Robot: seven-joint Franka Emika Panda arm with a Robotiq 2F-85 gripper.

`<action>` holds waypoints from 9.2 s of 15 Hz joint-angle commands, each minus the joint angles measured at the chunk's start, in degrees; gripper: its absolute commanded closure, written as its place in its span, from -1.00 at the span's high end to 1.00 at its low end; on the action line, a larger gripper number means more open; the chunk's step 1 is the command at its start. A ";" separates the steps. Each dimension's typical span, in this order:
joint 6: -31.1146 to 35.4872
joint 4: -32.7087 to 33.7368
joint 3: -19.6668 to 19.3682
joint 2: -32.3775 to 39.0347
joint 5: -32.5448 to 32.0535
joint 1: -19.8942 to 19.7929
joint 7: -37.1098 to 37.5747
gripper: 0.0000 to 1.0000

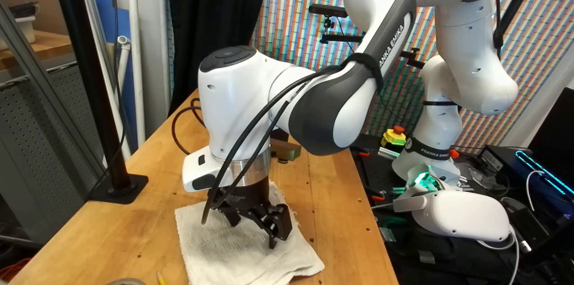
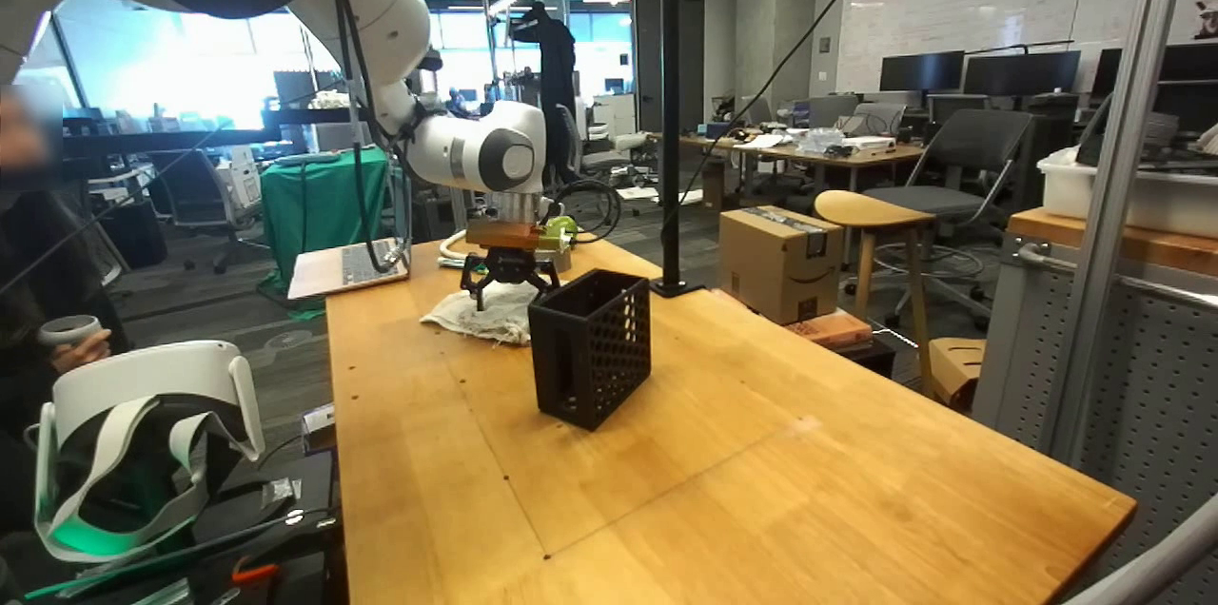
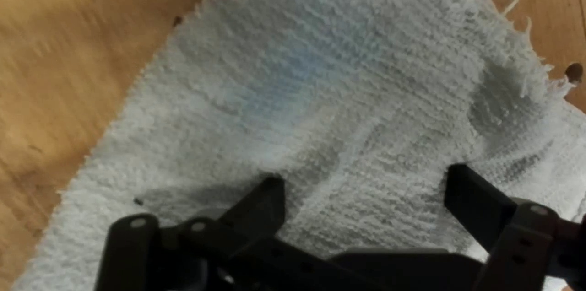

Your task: Pick up the towel and put it in the object

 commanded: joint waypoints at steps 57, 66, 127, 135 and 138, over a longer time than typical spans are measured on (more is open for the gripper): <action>23.23 -37.57 -14.38 -45.93 36.41 -5.03 34.59 -0.99; 17.86 -46.63 -10.06 -54.21 27.35 -12.21 61.30 -0.98; -2.99 -26.81 -10.22 -42.20 4.61 -11.96 74.29 1.00; -4.73 -25.49 -9.24 -43.33 -6.37 -13.19 78.51 -0.15; -3.38 -25.24 -9.50 -42.16 -6.49 -13.05 78.06 -0.59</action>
